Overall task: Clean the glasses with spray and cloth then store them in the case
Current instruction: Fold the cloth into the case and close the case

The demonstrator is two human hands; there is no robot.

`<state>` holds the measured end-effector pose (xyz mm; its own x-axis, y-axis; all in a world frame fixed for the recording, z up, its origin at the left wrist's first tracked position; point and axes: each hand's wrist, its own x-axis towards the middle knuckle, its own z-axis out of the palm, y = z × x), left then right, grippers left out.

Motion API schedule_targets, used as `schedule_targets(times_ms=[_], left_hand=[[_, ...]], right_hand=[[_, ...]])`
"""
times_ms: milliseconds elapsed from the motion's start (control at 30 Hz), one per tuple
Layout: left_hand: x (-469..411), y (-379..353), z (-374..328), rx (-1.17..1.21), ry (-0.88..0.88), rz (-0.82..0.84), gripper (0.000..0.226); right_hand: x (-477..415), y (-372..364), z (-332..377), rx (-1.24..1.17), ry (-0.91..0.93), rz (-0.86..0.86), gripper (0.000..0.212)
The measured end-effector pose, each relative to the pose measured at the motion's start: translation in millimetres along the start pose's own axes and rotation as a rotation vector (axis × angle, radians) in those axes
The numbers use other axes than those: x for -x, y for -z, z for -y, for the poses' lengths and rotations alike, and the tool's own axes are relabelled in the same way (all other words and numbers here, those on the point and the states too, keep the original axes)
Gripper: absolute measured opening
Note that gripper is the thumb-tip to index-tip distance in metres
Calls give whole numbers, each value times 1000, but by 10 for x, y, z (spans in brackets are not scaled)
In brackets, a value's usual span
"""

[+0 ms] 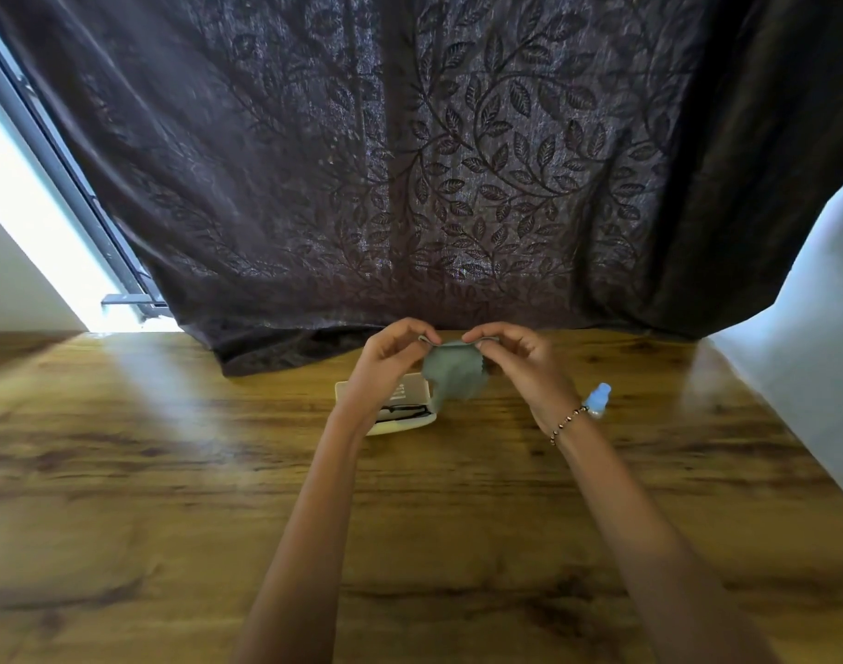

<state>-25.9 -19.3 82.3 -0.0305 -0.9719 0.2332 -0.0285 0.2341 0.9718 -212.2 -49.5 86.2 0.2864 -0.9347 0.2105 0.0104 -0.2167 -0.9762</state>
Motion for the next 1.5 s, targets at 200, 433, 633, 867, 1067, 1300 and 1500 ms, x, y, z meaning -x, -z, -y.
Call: schedule_targets(times_ms=[200,433,633,867,1067,1300,1500], left_hand=[[18,38,-7,33,71,-24,16],[21,88,-62,-145,-6,-29,25],[31,115,-52,-181,18,-59,17],[39,87,-1,-28,10,-103,19],[39,125,94,51,119,-147,26],[62,146,41,-14,75,-58,20],[66,185,14,-76,69,-74,21]], right_hand=[[16,6,25,-47,-28,27,23],[-6,20,-12,32,-3,23,25],[-8,-24,-25,79,32,-9,13],[-12,-91,-13,49,66,-11,16],[-23,-94,-36,23,-23,3,20],[-10,-85,-40,16,-3,-15,19],[-8,-89,-43,23,20,-3,16]])
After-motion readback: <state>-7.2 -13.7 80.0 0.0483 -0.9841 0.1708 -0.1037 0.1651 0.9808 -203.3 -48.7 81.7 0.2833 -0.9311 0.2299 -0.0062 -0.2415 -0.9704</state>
